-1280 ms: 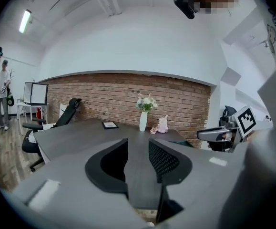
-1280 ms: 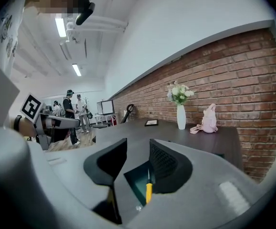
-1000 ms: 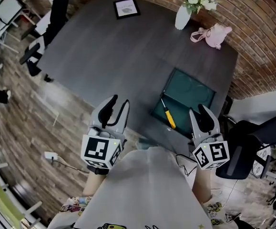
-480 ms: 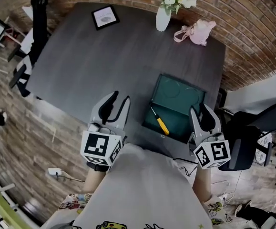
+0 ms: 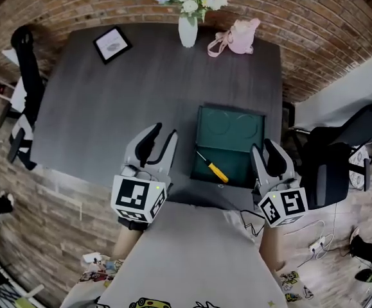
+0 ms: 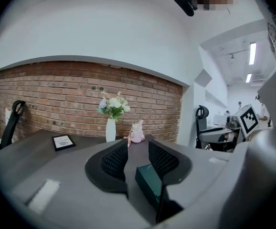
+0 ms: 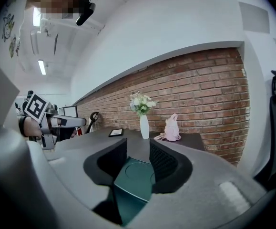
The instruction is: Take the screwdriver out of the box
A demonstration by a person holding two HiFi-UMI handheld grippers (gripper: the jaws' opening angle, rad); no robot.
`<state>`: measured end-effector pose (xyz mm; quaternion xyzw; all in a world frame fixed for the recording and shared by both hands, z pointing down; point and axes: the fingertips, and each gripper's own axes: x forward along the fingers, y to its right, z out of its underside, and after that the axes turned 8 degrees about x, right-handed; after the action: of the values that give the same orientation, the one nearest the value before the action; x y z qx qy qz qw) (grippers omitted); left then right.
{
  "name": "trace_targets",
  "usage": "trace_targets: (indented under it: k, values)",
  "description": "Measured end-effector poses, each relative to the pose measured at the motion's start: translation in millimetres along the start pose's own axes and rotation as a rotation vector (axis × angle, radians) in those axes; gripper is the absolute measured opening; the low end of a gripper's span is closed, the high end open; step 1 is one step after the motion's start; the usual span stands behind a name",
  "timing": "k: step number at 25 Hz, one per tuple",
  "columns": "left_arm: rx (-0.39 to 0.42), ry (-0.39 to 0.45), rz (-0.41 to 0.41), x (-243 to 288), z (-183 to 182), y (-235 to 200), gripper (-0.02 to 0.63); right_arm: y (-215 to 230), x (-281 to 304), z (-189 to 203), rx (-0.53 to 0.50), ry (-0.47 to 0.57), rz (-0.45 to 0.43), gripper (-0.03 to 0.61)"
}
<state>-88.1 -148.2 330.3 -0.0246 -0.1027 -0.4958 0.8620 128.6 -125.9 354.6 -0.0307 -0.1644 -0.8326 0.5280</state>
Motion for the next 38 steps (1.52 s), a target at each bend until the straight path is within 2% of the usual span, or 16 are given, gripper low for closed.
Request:
trace_targets:
  k: [9,20,30,38]
  values:
    - [0.000,-0.019,0.104,16.9,4.0,10.5,0.135,0.1,-5.4,2.5,0.016,-0.007,0.075,0.146]
    - [-0.018,-0.043,0.132,23.1,14.6,17.1,0.135,1.9,-6.3,11.2,0.021,-0.040,0.084,0.146]
    - [-0.028,-0.073,0.152,28.8,28.2,22.4,0.135,-4.5,6.3,27.4,-0.015,-0.115,0.048,0.153]
    - [-0.031,-0.110,0.174,28.0,44.5,28.1,0.133,-19.4,20.3,60.0,-0.003,-0.214,-0.022,0.157]
